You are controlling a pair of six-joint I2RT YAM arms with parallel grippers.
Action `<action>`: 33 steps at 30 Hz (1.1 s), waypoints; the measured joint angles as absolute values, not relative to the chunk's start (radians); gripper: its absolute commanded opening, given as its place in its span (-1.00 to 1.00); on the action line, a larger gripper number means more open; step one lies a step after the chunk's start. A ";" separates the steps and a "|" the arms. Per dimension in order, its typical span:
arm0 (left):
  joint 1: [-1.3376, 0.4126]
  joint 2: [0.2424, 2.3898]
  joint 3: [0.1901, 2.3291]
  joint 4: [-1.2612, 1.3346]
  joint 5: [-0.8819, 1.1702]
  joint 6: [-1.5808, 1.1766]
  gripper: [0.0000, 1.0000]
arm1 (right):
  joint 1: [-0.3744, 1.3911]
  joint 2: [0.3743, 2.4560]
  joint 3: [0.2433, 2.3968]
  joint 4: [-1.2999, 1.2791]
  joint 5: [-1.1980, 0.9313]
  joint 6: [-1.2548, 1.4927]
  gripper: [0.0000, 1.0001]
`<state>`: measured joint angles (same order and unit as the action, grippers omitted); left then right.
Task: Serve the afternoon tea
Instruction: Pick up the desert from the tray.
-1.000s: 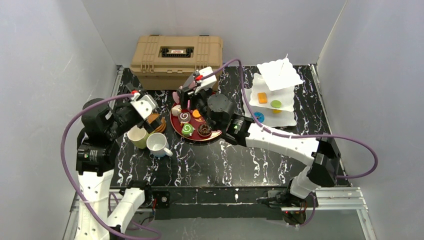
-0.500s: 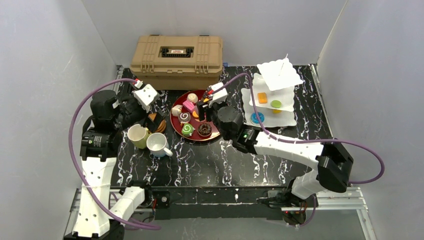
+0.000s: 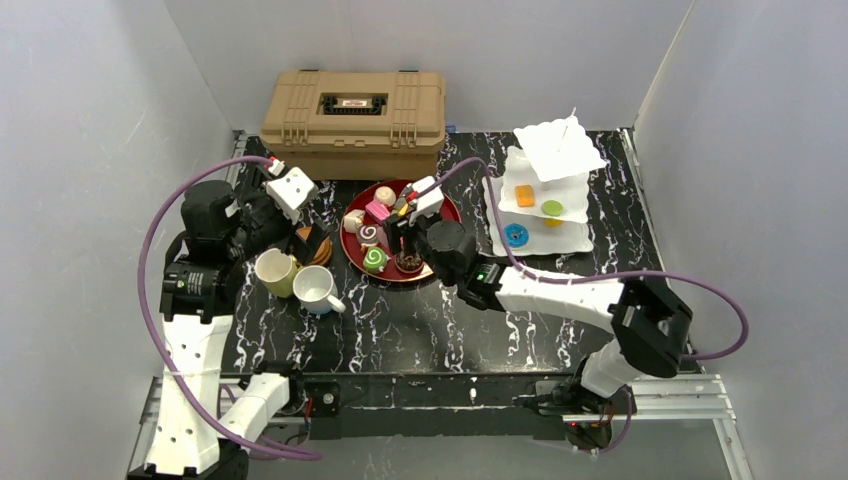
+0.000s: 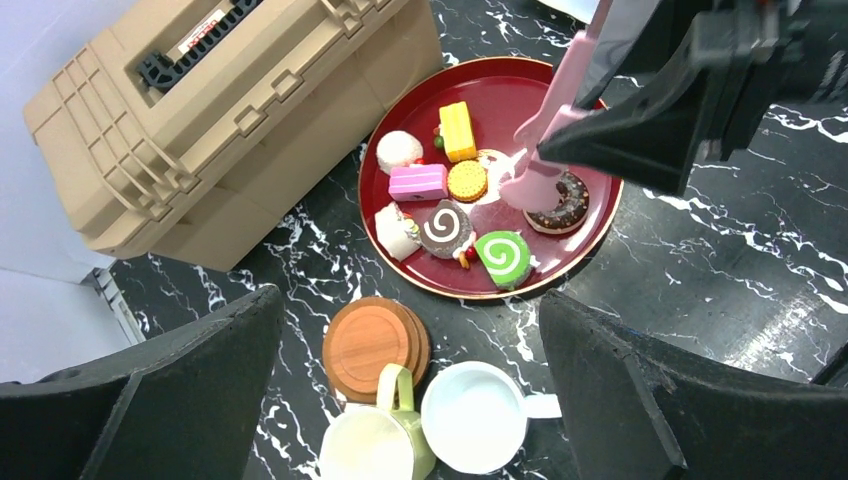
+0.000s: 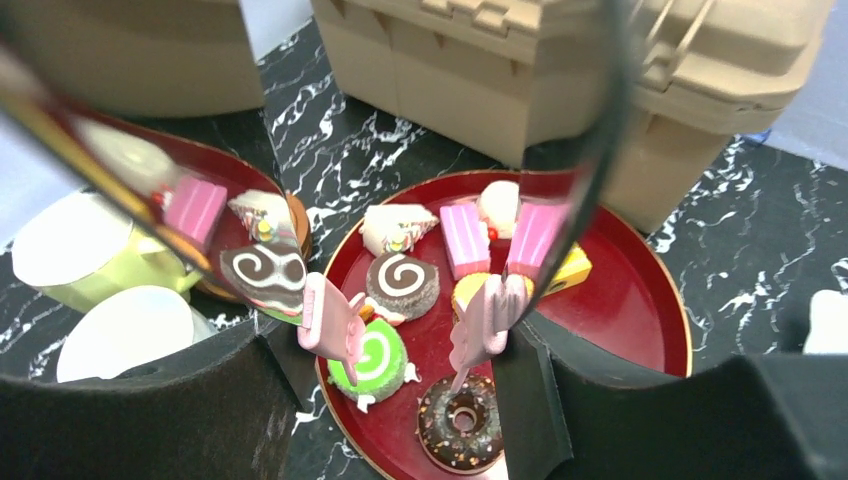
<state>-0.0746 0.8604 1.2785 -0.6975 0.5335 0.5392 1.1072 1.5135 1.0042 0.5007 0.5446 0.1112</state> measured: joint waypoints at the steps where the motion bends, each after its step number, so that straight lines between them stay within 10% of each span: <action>1: -0.075 0.860 1.279 -0.698 0.530 0.538 0.96 | 1.107 1.531 1.005 0.511 0.538 0.113 0.37; 33: -0.075 0.860 1.279 -0.727 0.474 0.517 0.96 | 1.107 1.827 1.063 0.633 0.448 0.136 0.47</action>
<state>-0.0746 0.8597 1.2785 -0.7273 0.4740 0.5167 1.1072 1.8275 1.0630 0.6334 0.4477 0.1356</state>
